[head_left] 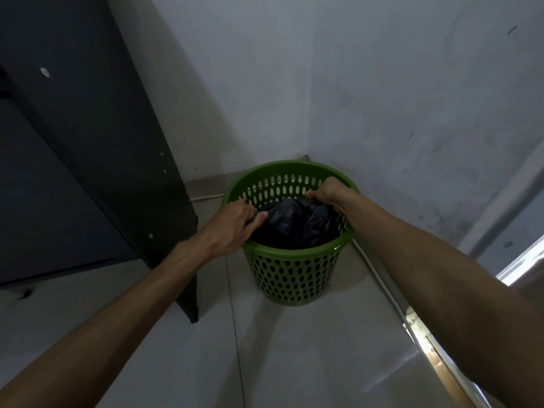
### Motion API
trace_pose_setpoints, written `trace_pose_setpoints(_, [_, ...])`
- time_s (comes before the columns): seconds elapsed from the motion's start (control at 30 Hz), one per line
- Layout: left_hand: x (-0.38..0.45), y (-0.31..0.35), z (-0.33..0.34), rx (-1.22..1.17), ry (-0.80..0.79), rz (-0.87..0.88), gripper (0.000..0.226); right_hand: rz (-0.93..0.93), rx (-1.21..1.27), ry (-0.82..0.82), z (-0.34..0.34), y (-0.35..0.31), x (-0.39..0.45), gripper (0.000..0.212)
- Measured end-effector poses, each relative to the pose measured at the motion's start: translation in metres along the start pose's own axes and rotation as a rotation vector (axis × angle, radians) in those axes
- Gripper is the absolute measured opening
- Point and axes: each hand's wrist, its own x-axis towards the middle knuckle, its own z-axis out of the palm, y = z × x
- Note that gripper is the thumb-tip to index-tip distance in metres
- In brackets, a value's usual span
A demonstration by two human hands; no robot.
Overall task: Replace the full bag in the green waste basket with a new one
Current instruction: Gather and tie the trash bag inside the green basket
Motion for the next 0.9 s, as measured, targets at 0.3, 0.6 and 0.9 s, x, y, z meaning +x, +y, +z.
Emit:
trace_pose_setpoints(0.3, [-0.013, -0.009, -0.011, 0.013, -0.052, -0.015, 0.046, -0.009, -0.07, 0.013, -0.002, -0.002, 0.005, 0.047])
trace_pose_setpoints(0.6, [0.011, -0.006, -0.013, -0.339, 0.025, -0.25, 0.029, -0.109, -0.093, -0.099, 0.005, -0.006, -0.014, 0.06])
trace_pose_setpoints(0.9, [0.049, 0.03, -0.008, -1.734, 0.342, -0.689, 0.039, -0.052, 0.442, -0.073, 0.005, 0.002, -0.014, 0.071])
